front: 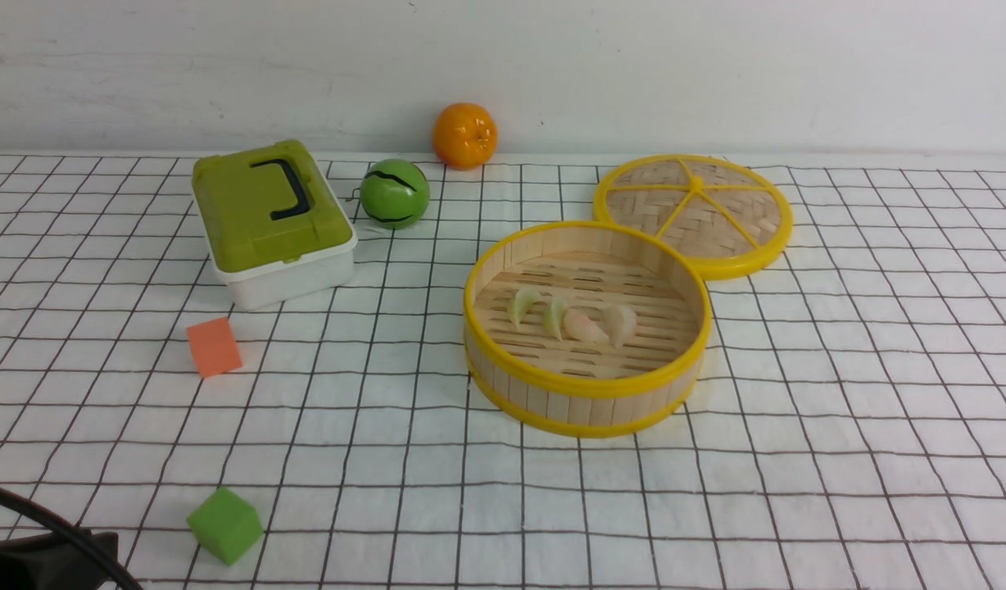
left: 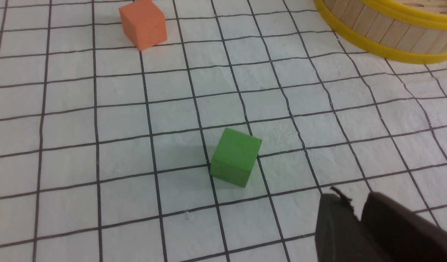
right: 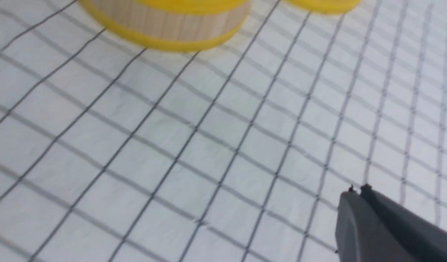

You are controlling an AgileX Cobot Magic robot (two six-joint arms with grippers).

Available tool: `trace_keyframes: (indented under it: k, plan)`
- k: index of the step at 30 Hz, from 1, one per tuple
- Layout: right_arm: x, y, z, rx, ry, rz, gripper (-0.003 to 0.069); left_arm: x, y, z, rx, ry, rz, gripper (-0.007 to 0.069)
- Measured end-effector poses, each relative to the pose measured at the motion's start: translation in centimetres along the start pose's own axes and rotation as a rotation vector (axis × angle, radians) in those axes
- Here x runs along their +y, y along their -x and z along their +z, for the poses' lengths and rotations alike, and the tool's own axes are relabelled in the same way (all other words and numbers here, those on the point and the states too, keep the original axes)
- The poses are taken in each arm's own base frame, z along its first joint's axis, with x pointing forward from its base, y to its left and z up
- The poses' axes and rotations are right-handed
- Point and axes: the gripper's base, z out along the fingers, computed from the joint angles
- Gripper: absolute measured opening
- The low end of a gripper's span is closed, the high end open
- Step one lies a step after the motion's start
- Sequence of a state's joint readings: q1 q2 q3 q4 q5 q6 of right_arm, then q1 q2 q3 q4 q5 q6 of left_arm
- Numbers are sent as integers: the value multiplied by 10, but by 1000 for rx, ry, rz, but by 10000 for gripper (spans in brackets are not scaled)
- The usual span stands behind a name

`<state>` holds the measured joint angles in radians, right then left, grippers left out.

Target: Put the dumplings into the steamer on the table with the white tablecloth.

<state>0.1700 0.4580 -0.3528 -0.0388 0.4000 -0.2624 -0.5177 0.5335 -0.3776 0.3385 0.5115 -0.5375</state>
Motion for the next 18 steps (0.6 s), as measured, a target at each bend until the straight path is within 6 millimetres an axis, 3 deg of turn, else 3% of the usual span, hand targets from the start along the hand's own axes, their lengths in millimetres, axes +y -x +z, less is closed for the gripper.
trace_keyframes:
  k: [5, 9, 14, 18]
  plan:
    - [13, -46, -4, -260, -82, 89, -6, 0, 0, 0, 0, 0, 0, 110]
    - [21, -72, -2, -310, -82, 227, -4, 0, 0, 0, 0, 0, 0, 110]
    - [20, -74, -9, -379, -96, 316, -4, 0, 0, 0, 0, 0, 0, 113]
    - [21, -81, -8, -325, -91, 440, -4, 0, 0, 0, 0, 0, 0, 115]
